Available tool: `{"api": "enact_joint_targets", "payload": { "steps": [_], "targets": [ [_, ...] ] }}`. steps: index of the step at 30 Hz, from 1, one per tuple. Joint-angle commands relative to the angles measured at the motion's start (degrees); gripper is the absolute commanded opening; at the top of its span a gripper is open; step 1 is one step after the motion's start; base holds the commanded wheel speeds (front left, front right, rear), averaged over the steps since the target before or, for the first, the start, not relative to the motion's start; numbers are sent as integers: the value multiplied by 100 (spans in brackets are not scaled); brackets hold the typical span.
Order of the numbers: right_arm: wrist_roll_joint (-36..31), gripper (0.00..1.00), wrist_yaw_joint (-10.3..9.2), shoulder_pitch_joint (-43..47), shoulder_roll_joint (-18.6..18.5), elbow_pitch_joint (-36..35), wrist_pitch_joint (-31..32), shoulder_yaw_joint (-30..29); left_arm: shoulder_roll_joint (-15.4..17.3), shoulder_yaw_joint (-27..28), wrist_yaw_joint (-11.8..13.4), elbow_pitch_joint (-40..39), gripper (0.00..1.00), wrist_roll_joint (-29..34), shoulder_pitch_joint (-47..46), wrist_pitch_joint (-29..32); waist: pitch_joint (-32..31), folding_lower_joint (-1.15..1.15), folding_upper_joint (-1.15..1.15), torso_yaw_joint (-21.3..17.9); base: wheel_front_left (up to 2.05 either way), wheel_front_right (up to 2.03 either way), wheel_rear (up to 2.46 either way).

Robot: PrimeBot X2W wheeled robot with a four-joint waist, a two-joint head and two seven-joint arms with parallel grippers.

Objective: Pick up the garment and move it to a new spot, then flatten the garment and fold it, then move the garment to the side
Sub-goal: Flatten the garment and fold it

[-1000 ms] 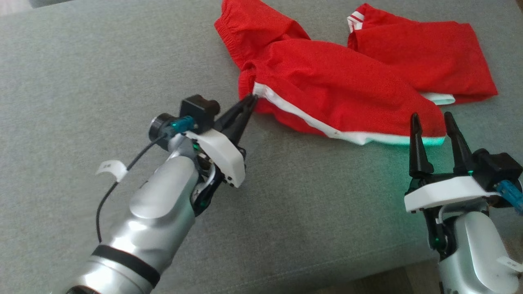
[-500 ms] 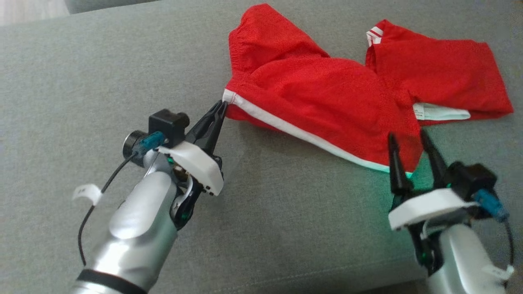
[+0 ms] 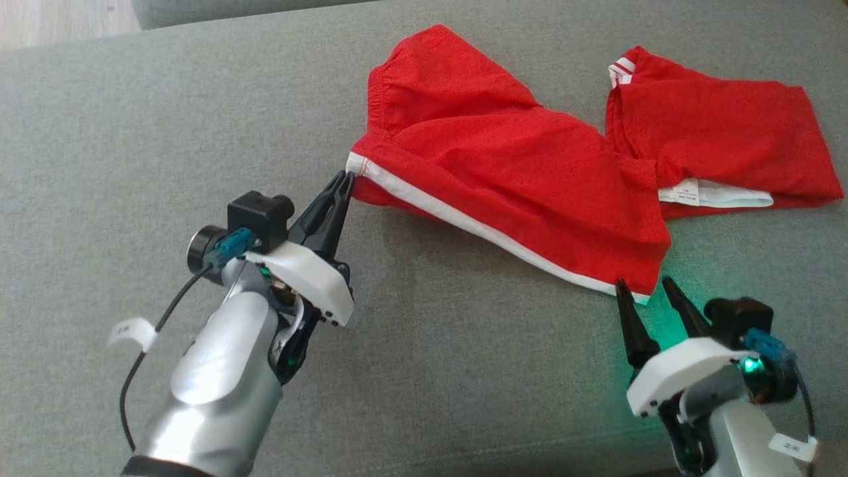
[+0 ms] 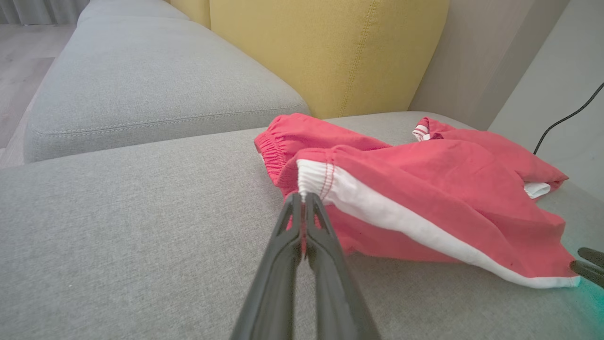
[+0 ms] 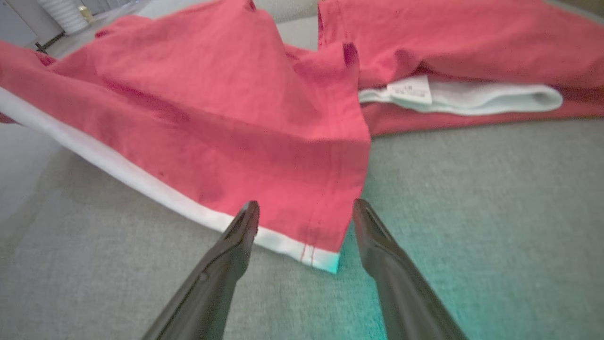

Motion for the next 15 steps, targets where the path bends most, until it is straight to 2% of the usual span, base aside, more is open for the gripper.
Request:
{"api": "enact_joint_targets", "payload": {
  "steps": [1, 15],
  "targets": [
    [26, 100, 11, 16, -31, -93, 71, 98, 79, 266, -14, -197, 0, 77, -51, -71, -15, 0, 0, 3, 0, 0, 0],
    [279, 100, 11, -96, -31, 131, 278, 342, -11, 468, -73, -215, 0, 282, 4, -71, -2, 0, 0, 70, 0, 0, 0]
  ]
}}
